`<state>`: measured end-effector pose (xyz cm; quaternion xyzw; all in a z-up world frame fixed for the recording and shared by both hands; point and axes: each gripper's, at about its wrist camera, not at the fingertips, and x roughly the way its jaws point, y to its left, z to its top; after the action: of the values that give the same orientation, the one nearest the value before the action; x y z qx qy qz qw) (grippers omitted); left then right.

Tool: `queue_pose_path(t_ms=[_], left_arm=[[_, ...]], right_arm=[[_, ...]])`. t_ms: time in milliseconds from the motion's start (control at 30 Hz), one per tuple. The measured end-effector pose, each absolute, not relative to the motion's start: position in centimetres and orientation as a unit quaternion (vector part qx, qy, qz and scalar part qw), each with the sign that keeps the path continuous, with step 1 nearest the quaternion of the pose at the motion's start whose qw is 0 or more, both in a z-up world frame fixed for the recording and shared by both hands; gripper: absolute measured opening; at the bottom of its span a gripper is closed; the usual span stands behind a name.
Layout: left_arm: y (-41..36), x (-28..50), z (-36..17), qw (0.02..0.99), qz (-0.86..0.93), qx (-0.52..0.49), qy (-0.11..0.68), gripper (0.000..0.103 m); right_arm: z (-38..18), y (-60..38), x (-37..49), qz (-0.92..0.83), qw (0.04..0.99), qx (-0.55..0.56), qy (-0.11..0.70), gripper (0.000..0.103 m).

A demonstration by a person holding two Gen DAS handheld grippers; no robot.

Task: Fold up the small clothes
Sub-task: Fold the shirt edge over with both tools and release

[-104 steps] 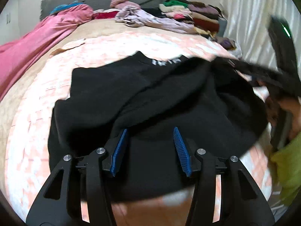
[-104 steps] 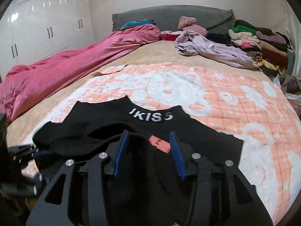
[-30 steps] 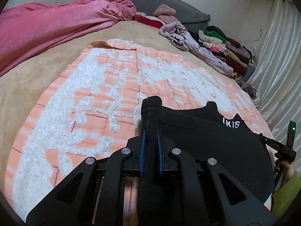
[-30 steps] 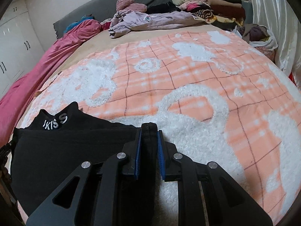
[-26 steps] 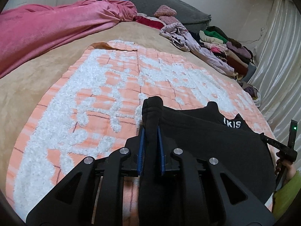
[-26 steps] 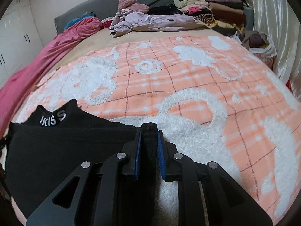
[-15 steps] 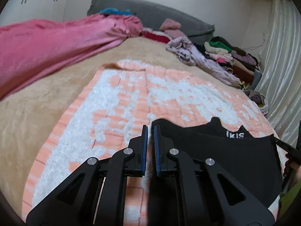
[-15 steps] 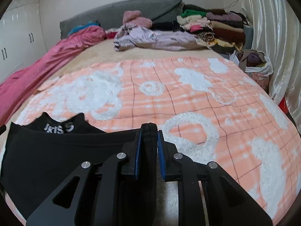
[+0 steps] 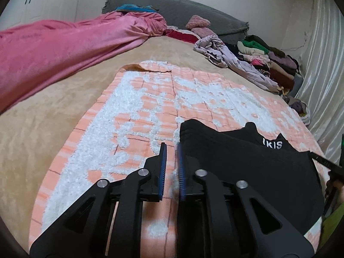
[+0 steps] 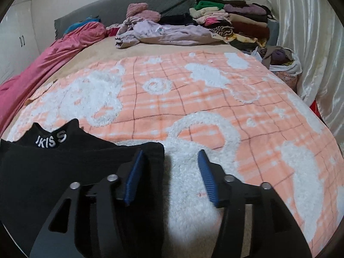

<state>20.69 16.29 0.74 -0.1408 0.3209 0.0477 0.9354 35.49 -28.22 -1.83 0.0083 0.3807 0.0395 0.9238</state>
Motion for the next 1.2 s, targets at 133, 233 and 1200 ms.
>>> queue_pose_path(t_ms=[133,233,1200], left_arm=[[15.6,20.0,1.5,0.939,0.043,-0.131,0.315,0.018],[15.1,19.6,1.9,0.941,0.039,-0.126,0.313,0.025],[9.0,17.3,-0.1,0.924,-0.02,-0.063,0.378,0.056]], right_arm=[[-0.9,-28.0,34.2,0.052,0.93,0.012,0.363,0.074],[-0.5,-27.7,33.0,0.061,0.934,0.008,0.352,0.078],[-2.0,-21.3,22.1,0.172,0.91,-0.023,0.377,0.086]])
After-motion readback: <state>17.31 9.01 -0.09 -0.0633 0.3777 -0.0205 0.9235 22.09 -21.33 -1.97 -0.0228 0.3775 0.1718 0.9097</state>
